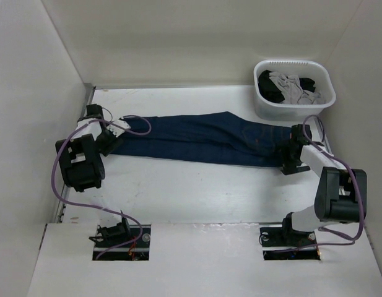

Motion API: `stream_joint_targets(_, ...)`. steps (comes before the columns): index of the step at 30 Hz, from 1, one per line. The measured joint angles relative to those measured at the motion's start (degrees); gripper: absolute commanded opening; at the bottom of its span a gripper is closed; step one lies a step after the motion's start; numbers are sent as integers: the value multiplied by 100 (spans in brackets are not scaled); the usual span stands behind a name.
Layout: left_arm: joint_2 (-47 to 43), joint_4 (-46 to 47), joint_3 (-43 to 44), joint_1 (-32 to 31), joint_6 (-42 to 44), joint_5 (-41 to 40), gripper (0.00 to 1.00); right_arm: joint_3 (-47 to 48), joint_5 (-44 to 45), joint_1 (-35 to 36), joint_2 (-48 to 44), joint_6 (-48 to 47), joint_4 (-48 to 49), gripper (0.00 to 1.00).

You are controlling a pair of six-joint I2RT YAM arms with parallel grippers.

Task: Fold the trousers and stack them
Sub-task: Fold the trousers

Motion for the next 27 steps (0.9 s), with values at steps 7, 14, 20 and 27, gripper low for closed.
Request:
stream_joint_targets(7,35,723,-203,205,-144,-90,60,289,-42,-105,306,-284,562,100)
stream_joint_targets(14,162,918,-188,328,-125,-214,27,424,-35,-142,352,-566,614,100)
stream_joint_targets(20,170,938,-142,437,-114,-236,6,472,-68,-223,264,-734,579,81)
stream_joint_targets(27,170,940,4,463,-72,-264,24,487,-341,-345,223,-890,505,100)
